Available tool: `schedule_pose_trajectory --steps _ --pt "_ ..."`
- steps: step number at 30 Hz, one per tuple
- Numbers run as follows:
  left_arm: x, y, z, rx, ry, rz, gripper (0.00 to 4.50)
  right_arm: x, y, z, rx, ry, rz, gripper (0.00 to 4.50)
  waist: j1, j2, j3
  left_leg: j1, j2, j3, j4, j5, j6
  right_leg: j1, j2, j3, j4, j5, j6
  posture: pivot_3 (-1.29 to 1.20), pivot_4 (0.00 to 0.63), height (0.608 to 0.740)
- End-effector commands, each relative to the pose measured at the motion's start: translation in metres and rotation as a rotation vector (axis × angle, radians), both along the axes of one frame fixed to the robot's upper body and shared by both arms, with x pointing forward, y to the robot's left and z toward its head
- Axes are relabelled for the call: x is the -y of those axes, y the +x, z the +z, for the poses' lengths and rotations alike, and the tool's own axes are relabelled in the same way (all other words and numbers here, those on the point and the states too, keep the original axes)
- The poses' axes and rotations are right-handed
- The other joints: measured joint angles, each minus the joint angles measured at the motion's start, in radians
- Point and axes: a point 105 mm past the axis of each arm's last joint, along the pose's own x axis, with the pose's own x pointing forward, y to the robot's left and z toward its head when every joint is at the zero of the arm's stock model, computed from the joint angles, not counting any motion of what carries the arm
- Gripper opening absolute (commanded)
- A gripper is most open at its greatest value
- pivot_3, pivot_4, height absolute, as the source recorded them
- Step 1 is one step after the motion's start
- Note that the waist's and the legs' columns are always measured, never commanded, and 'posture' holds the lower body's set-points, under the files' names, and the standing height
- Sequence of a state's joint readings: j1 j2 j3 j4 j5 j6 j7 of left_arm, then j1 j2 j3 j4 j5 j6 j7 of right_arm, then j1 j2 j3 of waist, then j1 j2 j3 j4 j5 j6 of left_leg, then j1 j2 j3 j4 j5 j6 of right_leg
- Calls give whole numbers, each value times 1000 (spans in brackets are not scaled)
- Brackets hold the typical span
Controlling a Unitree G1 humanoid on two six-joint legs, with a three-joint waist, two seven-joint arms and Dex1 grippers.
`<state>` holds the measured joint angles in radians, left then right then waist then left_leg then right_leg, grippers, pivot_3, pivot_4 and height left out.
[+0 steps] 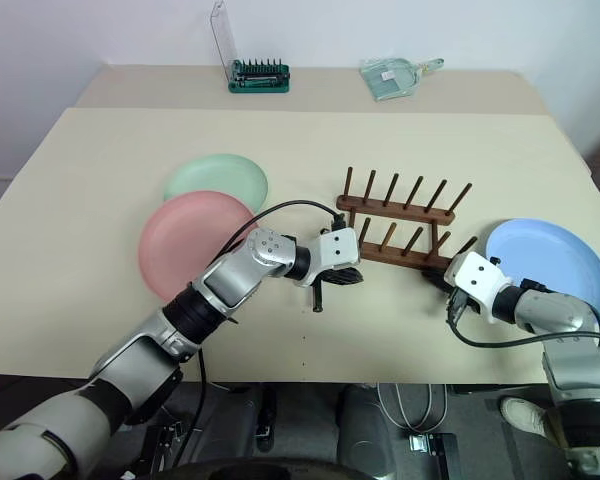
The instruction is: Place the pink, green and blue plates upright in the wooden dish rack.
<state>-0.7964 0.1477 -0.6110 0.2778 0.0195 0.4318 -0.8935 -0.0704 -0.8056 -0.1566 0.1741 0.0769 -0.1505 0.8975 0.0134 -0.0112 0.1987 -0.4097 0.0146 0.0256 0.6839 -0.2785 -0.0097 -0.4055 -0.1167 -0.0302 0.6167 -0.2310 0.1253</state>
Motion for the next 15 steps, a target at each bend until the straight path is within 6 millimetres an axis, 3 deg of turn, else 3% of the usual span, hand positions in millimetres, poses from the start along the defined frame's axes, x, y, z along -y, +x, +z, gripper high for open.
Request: schedule_pose_trajectory --steps 1,6,15 --pt "1 19 9 97 -6 54 23 -1 12 10 87 -32 6 37 0 0 0 0 0 0 0 0 0 0 0 0 0 0 0 0 150 740" --pt "1 43 14 157 -20 122 23 -6 28 10 133 -53 12 37 -1 0 0 0 0 0 0 0 0 0 0 0 0 0 0 0 150 740" --pt "2 62 24 186 -42 138 23 -8 49 16 184 -53 7 37 -2 0 0 0 0 1 0 0 0 0 0 0 0 1 1 0 150 740"
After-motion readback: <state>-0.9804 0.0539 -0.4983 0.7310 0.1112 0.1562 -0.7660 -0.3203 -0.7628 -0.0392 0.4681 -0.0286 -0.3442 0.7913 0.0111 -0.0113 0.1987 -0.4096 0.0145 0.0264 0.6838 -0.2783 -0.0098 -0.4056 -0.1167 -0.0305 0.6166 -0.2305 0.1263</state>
